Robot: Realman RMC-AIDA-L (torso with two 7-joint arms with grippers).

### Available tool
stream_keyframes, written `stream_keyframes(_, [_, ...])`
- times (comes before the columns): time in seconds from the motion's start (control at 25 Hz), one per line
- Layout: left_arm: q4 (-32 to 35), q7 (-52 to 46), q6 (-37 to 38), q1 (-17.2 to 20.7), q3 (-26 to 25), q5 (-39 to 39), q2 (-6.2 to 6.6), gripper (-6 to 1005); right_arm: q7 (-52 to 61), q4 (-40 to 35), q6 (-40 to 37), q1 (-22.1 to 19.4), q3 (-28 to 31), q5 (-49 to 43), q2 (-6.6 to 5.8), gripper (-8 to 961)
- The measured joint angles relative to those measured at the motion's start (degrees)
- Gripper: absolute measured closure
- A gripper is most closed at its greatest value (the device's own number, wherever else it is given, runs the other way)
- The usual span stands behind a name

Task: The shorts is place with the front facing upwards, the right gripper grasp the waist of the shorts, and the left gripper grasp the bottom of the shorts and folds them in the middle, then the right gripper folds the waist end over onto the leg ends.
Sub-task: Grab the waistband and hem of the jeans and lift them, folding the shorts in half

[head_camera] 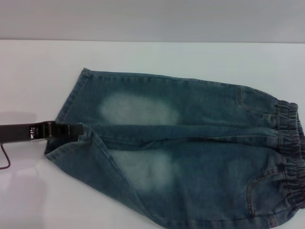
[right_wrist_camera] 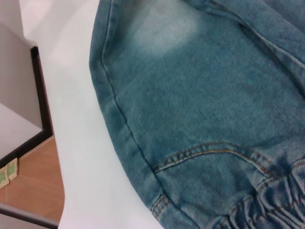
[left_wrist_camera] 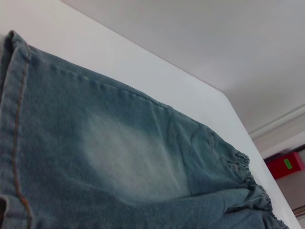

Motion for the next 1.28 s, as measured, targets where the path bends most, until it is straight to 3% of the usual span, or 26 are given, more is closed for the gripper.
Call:
stream_keyframes(0.28, [0.1,0.3,-0.1,-0.1,0.0,-0.3,-0.07,979,0.0,-0.2,1.0,-0.4,1.2,-0.5,0.46,681])
stream_keyframes(0.48, [0.1,0.5,-0.1,-0.1,0.0,-0.5,-0.16,979,-1.1,-0.9,1.3,-1.3,2.1,-0.6,0.78,902])
stream_keyframes(0.6, [0.1,0.5,-0.5,-0.1,0.0,-0.6,-0.18,979,-2.4,-0.9,1.3,-1.8,4.3,-0.6,0.88,954])
stream_keyframes(0.84, [-0.5,0.2,-5.3,-0.1,0.0,-0.8,-0.12,979,-7.6,-1.0,-0.9,-4.6,13.3,-0.3,1.09,954])
stream_keyframes(1.04, [-1.2,-0.8,-10.2,0.1,-0.1,-2.1,-0.08,979,-12.9,-1.5,-2.4,-8.7,25.4,-0.2,3.17,954])
stream_keyframes(1.28, [-2.7,-1.8,-17.9,0.1,-0.1,-3.1,-0.26,979,-14.9,-4.2,1.0,-13.4,41.6,-0.1,8.06,954])
